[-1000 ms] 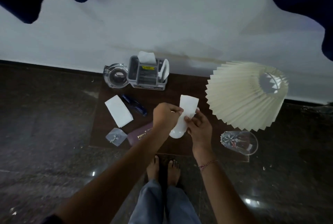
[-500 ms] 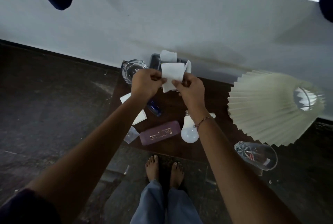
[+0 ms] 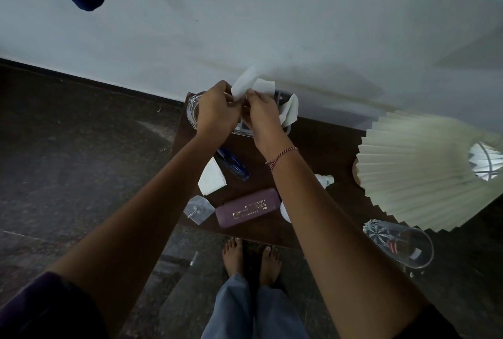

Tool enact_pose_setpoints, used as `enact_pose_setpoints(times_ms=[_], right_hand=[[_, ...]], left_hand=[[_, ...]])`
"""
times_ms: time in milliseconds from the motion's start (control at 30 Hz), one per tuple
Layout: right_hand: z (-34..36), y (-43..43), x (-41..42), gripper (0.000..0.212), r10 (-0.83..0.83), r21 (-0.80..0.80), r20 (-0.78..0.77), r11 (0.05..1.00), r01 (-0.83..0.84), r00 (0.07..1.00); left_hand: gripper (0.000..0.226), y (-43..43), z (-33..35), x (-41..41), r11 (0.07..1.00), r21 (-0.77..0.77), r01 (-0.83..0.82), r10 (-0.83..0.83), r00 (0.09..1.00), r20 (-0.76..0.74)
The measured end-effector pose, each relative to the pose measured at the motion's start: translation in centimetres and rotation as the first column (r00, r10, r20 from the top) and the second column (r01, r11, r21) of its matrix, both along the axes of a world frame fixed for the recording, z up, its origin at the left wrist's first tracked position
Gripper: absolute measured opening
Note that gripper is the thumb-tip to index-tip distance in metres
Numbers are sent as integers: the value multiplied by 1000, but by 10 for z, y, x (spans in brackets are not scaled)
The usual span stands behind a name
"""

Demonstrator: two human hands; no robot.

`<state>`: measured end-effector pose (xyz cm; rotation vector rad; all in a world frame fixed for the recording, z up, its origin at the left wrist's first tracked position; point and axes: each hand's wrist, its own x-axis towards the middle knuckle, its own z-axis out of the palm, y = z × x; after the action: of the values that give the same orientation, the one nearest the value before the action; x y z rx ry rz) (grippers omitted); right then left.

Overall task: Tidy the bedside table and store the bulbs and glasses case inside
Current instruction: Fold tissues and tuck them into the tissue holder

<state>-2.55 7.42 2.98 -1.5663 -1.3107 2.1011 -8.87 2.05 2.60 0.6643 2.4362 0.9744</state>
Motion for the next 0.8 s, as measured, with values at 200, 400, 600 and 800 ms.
enact_pose_setpoints(times_ms=[200, 400, 600, 800], right_hand=[[-7, 1, -12, 49, 55, 6, 71, 998, -55, 996], [-10, 0, -12, 49, 49, 5, 50, 999, -50, 998], [-9, -5, -7, 37, 16, 120, 84, 992, -27, 996], [-7, -33, 5, 27, -54, 362, 6, 931, 48, 999]], left_hand=[[21, 1, -12, -7, 997, -75, 9, 5, 983, 181], [32, 4, -17, -8, 999, -3, -32, 30, 918, 396], [25, -5, -12, -9, 989, 31, -144, 123, 926, 357], [17, -37, -15, -14, 917, 63, -394, 374, 904, 206]])
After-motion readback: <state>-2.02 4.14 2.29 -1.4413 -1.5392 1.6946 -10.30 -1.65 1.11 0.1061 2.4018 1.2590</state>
